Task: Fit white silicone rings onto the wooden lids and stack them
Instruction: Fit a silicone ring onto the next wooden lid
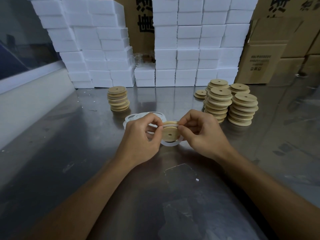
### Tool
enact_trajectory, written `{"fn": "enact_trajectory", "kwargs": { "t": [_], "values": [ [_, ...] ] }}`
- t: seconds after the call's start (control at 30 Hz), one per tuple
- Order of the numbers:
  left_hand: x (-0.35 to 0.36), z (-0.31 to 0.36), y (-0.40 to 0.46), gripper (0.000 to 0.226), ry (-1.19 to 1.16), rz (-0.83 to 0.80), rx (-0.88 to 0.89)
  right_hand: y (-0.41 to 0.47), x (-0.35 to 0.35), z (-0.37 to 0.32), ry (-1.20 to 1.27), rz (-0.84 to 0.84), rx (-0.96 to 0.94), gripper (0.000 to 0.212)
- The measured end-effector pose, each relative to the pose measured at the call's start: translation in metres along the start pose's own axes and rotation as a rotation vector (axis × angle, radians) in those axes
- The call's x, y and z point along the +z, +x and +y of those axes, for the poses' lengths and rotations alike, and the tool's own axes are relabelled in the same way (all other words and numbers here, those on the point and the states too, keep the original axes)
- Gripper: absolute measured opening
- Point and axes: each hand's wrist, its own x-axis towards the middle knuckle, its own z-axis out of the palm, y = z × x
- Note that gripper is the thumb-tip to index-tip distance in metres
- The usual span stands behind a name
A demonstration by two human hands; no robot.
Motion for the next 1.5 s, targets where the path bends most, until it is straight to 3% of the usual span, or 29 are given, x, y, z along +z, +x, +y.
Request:
{"fn": "enact_trajectory", "kwargs": {
  "t": [0.83, 1.17, 1.37, 1.5],
  "values": [
    [-0.0028, -0.0021, 0.0007, 0.004, 0.045, -0.051, 0.08, -0.0001, 0.0, 0.002, -0.076, -0.018, -0.059, 0.008],
    [-0.0014, 0.0004, 0.0014, 0.027, 0.273, -0.107, 0.351, -0.0004, 0.0016, 0.0026, -0.002, 0.003, -0.035, 0.004],
    [0.0017, -0.0026, 0.0023, 0.025, 0.189, -0.025, 0.318, 0.0005, 0.0054, 0.0045, 0.11, 0.051, 0.044, 0.005],
    [0.0061, -0.0055, 0.0001, 0.02, 0.07, 0.063, 0.18, 0.0015, 0.0066, 0.0065, 0.168, 0.058, 0.102, 0.003]
  ]
}}
